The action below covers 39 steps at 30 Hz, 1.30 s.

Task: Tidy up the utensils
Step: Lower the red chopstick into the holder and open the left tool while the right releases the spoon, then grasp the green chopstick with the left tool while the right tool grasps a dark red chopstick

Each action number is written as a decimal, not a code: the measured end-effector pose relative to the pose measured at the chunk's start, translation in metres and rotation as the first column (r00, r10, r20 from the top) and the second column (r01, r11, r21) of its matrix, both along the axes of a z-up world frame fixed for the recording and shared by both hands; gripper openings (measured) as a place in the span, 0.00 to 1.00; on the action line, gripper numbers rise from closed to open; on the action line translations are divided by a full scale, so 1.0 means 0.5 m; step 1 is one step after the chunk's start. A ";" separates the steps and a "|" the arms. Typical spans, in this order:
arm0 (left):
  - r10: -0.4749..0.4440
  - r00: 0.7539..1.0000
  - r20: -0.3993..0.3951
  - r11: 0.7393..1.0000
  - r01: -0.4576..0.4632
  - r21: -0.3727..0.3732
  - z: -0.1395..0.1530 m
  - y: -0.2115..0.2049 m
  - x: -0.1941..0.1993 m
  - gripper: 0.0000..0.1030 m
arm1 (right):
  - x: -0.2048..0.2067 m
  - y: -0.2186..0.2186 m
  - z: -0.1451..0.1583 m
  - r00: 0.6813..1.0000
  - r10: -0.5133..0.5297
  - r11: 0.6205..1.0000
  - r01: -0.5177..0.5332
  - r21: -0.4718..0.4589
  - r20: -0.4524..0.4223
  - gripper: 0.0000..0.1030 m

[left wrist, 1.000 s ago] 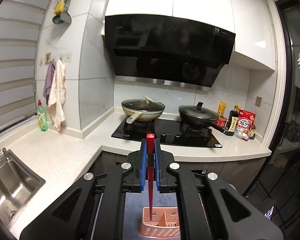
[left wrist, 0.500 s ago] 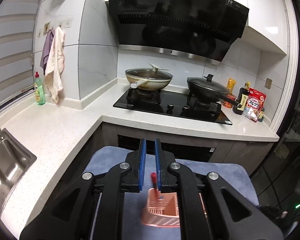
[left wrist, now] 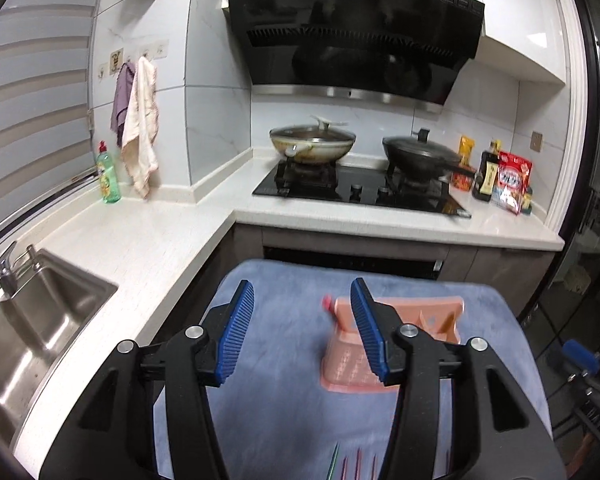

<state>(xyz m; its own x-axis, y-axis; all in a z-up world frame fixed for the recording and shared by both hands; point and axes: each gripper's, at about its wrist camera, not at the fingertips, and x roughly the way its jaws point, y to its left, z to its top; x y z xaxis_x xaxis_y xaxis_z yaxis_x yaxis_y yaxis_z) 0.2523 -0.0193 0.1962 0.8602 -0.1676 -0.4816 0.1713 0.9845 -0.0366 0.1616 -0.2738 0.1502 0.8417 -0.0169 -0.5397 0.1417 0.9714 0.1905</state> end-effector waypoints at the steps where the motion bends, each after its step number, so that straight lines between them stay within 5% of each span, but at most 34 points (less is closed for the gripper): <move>1: -0.002 1.000 -0.010 1.000 0.002 0.005 -0.010 0.006 -0.015 0.47 | -0.016 0.004 -0.003 1.000 0.000 1.000 0.000 -0.005 -0.001 0.40; 13: 0.003 0.984 -0.180 0.999 0.004 0.038 -0.220 0.082 -0.197 0.48 | -0.193 0.063 -0.131 0.993 -0.005 1.000 0.006 0.004 -0.117 0.42; 21: 0.007 0.944 -0.330 0.998 0.014 0.062 -0.380 0.102 -0.282 0.48 | -0.273 0.110 -0.256 0.972 -0.027 0.999 0.017 -0.048 -0.232 0.42; 39: -0.026 0.925 -0.380 0.997 0.051 0.057 -0.453 0.100 -0.353 0.55 | -0.334 0.166 -0.385 0.941 -0.013 1.000 0.004 -0.027 -0.339 0.38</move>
<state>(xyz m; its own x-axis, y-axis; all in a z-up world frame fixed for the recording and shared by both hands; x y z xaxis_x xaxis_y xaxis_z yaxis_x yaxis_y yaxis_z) 0.0756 0.0306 -0.0301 0.6054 -0.1548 -0.7807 0.1950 0.9799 -0.0431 -0.0056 -0.1908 -0.0424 0.6082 -0.0411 -0.7927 0.2018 0.9739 0.1043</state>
